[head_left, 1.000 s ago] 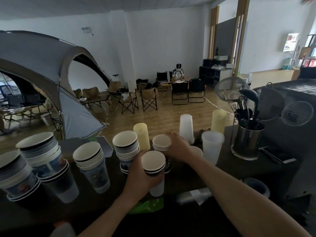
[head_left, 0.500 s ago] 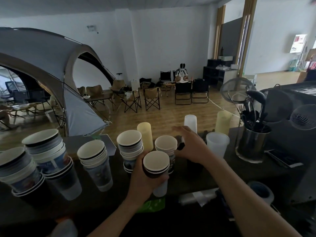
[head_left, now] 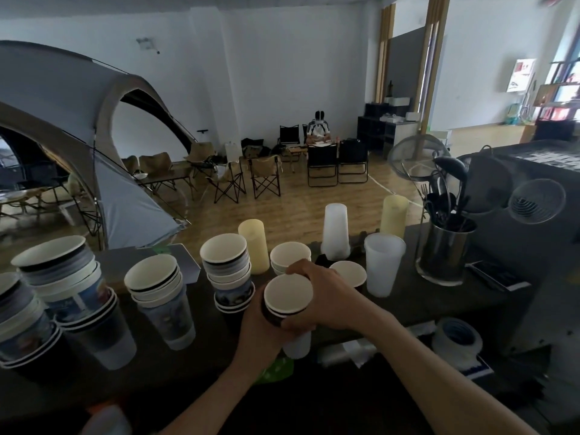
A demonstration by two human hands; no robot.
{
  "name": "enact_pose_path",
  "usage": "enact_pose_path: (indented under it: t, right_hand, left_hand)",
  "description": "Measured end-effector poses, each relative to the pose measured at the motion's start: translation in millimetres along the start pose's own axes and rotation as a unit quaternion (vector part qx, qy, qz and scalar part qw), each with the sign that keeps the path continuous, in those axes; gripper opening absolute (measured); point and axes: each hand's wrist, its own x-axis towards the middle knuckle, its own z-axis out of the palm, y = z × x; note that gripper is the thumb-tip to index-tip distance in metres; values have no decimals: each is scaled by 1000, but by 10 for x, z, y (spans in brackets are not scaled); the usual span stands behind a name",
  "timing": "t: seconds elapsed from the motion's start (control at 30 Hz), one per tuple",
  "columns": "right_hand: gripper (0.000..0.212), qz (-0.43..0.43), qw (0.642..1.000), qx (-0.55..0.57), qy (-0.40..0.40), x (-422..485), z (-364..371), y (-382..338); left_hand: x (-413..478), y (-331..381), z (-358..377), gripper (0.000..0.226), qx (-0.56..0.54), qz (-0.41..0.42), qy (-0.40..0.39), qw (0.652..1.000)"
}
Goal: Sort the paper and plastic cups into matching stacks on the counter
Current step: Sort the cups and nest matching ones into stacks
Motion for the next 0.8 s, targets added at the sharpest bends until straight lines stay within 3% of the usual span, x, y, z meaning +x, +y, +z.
enact_pose_path:
  t: [0.23,0.33,0.43,0.5,0.6,0.67,0.8]
  right_hand:
    - [90,34,991,129,31,-80,-347,100]
    - [82,26,969,240,40,-100,-568,128]
    - [82,29,948,308,74,-91,-897,168]
    - [82,51,956,260,128,-38,-1055,231]
    - [88,120,971,84,186,81,-1067,324]
    - [90,143,971,-32,191,156,-953,375]
    - [85,158,960,-131,188,322,-633,535]
  left_hand:
    - [63,200,-87,64,-20,13,-76,997]
    - [122,278,-139,55,-8,-9,-150,989]
    - [94,211,-167,63,-12,-40,-196,980]
    - [66,153,-189,65,-34,-49,-188,980]
    - [53,120,-215,69,-66,-57,-159,983]
    - [58,108,-236,78,-79,-49,-142,985]
    - [87,165,-294,87,-89,-13,-106,990]
